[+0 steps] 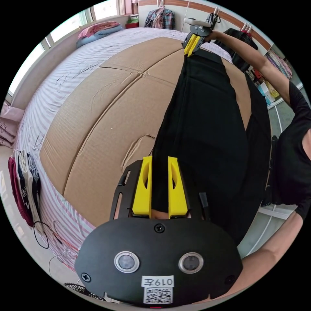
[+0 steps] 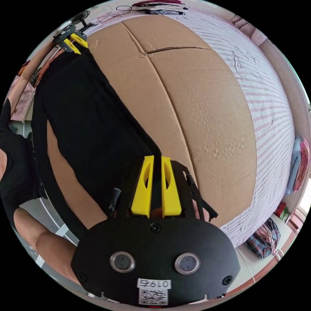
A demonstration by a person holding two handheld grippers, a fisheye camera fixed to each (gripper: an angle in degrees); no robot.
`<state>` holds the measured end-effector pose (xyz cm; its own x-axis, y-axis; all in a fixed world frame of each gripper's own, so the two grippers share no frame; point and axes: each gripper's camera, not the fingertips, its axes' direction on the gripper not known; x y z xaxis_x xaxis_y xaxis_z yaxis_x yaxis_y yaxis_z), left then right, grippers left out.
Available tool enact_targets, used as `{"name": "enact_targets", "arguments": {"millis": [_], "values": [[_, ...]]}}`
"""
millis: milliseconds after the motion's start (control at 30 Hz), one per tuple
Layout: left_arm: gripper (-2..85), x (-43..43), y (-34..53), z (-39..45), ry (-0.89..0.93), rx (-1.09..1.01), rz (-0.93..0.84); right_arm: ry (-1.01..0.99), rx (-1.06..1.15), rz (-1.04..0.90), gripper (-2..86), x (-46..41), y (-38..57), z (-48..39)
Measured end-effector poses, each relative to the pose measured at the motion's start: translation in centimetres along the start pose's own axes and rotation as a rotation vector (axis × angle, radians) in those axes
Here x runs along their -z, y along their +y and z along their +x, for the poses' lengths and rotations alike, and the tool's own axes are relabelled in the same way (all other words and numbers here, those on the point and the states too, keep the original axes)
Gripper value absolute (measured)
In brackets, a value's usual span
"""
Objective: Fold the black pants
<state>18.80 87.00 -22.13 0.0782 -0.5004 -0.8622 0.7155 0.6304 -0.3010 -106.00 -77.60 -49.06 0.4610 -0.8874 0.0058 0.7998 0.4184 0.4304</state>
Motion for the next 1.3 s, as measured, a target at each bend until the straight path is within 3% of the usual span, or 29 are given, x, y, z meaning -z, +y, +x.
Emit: {"name": "enact_targets", "arguments": {"millis": [333, 700, 933, 1100, 1167, 1300], "values": [[1.4, 1.0, 1.5, 3.6, -0.021, 0.011, -0.008, 0.061, 0.001, 0.100, -0.7, -2.7, 7.4, -4.7], [0.9, 5.3, 7.2, 16.0, -0.265, 0.031, 0.120, 0.199, 0.022, 0.172, -0.9, -2.7, 18.3, -16.4], [0.9, 10.9, 13.1, 28.7, -0.504, 0.100, 0.299, 0.566, -0.039, 0.267, -0.9, -1.5, 30.0, -34.7], [0.7, 12.4, 18.7, 44.1, -0.772, 0.077, 0.395, 0.870, -0.129, 0.300, -1.0, -5.1, 38.4, -51.5], [0.7, 12.1, 20.7, 48.7, -0.822, 0.079, 0.413, 1.012, -0.187, 0.281, -1.0, -8.6, 41.6, -59.9], [0.8, 11.1, 25.4, 57.1, -0.794, 0.128, 0.469, 1.084, -0.295, 0.240, -1.0, -13.9, 45.7, -70.4]]}}
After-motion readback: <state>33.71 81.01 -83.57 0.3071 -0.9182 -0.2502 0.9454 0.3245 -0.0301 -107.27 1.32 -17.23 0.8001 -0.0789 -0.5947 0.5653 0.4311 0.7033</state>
